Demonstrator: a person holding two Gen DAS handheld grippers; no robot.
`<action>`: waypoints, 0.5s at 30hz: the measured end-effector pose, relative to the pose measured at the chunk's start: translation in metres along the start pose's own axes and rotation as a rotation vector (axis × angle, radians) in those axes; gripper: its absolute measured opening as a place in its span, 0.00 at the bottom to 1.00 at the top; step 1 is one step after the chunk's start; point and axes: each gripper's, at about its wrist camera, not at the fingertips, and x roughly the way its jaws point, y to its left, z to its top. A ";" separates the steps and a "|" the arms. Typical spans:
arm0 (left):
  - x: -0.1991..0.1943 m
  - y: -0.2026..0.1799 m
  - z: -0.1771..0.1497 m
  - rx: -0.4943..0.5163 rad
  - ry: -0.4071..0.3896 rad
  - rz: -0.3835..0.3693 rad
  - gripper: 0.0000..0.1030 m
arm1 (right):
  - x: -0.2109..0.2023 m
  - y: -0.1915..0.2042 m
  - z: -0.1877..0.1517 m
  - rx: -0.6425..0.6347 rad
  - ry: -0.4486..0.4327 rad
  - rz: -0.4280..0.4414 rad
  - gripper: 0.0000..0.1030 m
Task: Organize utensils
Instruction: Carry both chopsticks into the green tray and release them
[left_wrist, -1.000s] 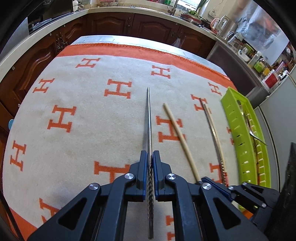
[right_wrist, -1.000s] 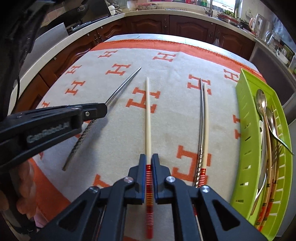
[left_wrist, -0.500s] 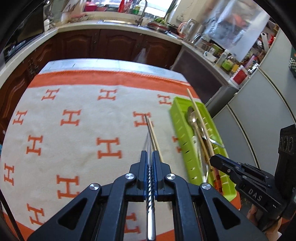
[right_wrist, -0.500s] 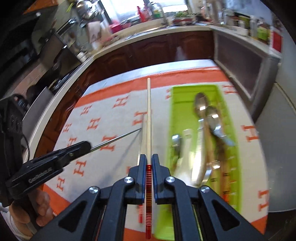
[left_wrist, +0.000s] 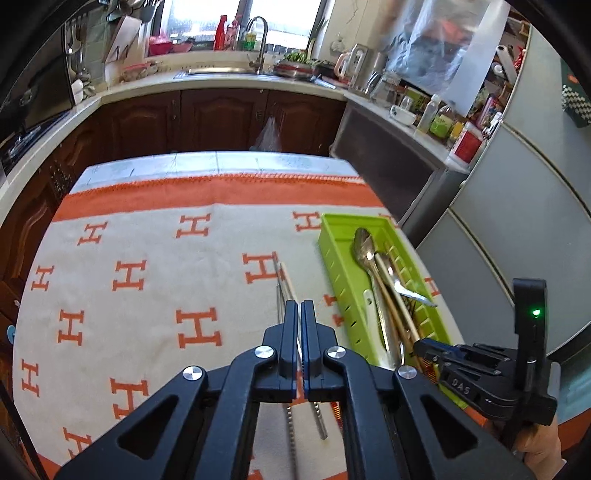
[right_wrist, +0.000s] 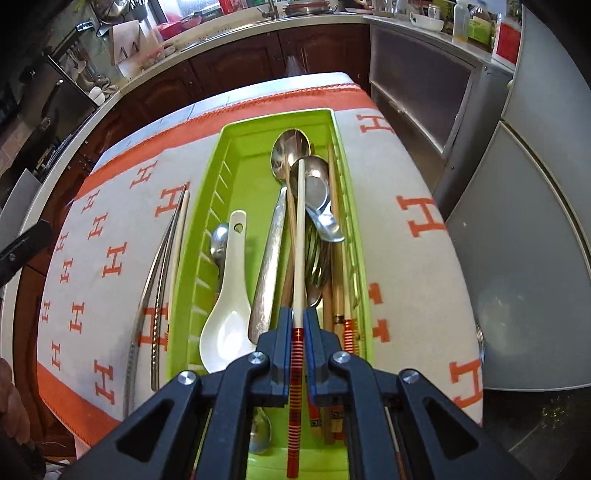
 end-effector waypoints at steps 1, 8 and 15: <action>0.004 0.001 -0.001 -0.005 0.021 -0.001 0.00 | -0.001 0.001 0.000 -0.002 -0.006 -0.003 0.07; 0.044 0.012 -0.019 -0.049 0.184 -0.047 0.15 | -0.013 0.003 0.000 0.025 -0.062 0.027 0.08; 0.078 0.018 -0.043 -0.065 0.302 -0.037 0.15 | -0.022 0.010 -0.001 0.027 -0.094 0.089 0.08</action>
